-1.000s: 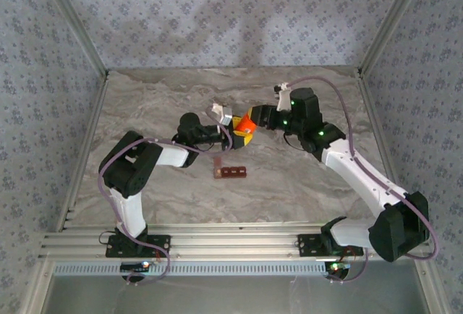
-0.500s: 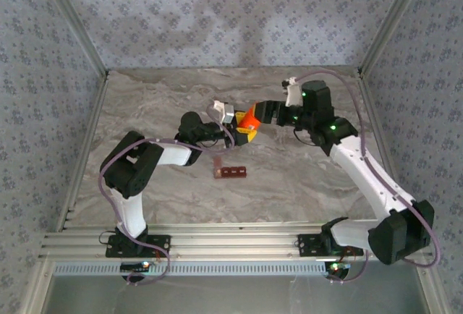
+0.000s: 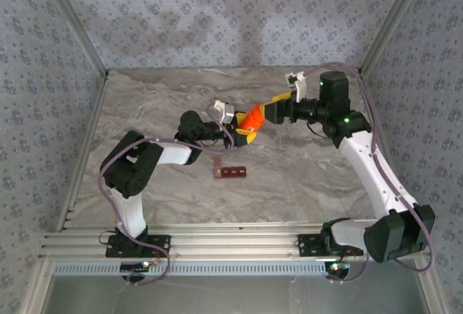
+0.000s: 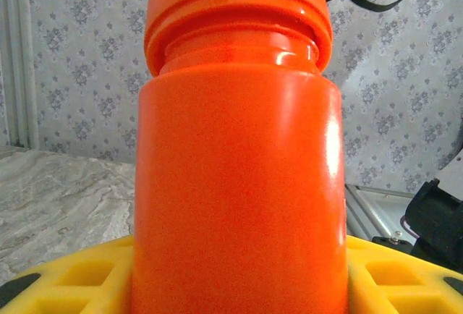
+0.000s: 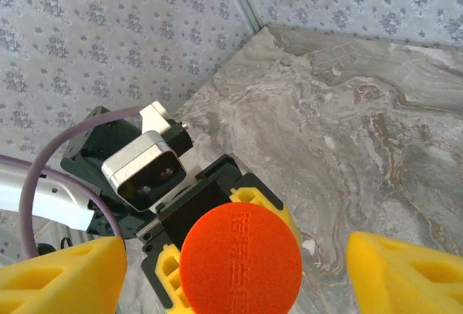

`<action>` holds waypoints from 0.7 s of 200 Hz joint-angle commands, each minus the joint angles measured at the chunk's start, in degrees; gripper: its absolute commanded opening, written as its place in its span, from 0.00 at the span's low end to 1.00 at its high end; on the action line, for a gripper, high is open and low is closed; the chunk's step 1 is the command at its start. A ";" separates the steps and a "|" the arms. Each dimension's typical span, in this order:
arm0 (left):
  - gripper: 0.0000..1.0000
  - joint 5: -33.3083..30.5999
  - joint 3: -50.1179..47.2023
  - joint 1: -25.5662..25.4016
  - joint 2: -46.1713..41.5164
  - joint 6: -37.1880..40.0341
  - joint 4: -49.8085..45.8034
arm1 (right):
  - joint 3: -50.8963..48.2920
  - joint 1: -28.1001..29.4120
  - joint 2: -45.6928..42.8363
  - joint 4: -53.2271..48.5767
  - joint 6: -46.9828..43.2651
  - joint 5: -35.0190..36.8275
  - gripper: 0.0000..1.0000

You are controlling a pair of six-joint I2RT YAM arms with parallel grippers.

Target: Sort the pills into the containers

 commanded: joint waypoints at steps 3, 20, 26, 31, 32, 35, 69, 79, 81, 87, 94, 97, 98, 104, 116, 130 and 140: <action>0.00 1.74 1.78 0.39 0.67 -0.74 3.65 | 1.52 0.01 0.75 -0.99 -2.50 -2.96 0.80; 0.00 1.74 1.90 0.24 0.67 -0.74 3.65 | 1.53 0.04 1.63 -1.43 -2.48 -2.99 0.73; 0.00 1.75 1.96 0.22 0.67 -0.74 3.65 | 1.37 0.06 1.84 -1.39 -2.50 -3.23 0.69; 0.00 1.75 1.96 0.21 0.72 -0.75 3.65 | 1.22 0.12 2.02 -1.39 -2.40 -3.26 0.66; 0.00 1.77 1.96 0.22 0.69 -0.75 3.65 | 1.20 0.18 2.01 -1.39 -2.40 -3.26 0.65; 0.00 1.81 1.96 0.20 0.70 -0.72 3.65 | 1.11 0.21 2.06 -1.39 -2.41 -3.22 0.63; 0.00 1.71 2.10 0.13 0.76 -0.74 3.65 | 0.71 1.55 3.02 -1.18 -1.98 -2.07 0.44; 0.00 1.78 2.13 0.13 0.85 -0.75 3.67 | 0.95 2.24 3.53 -1.38 -2.06 -1.67 0.40; 0.00 1.75 2.13 0.13 0.85 -0.77 3.65 | 0.94 2.39 3.68 -1.50 -2.10 -1.50 0.40; 0.00 1.78 2.13 0.13 0.85 -0.74 3.65 | 1.27 2.91 4.10 -2.01 -2.35 -0.87 0.38; 0.00 1.74 2.15 0.10 0.85 -0.74 3.65 | 1.72 3.58 4.51 -2.81 -2.78 0.00 0.37; 0.00 1.73 2.21 0.13 0.85 -0.74 3.65 | 1.95 3.83 4.72 -3.18 -3.00 0.38 0.36; 0.00 1.76 2.17 0.13 0.85 -0.74 3.65 | 2.00 3.92 4.81 -3.34 -3.06 0.49 0.36; 0.00 1.70 2.11 0.11 0.92 -0.74 3.65 | 2.37 4.41 5.10 -4.13 -3.58 1.16 0.35; 0.00 1.64 2.20 0.04 0.94 -0.79 3.65 | 2.98 5.21 5.41 -5.34 -3.86 3.22 0.34; 0.00 1.60 2.19 0.06 1.02 -0.74 3.69 | 3.06 5.43 5.24 -6.11 -4.30 4.09 0.34; 0.00 1.57 2.24 -0.01 1.10 -0.74 3.71 | 2.99 5.36 4.94 -6.12 -4.34 4.38 0.36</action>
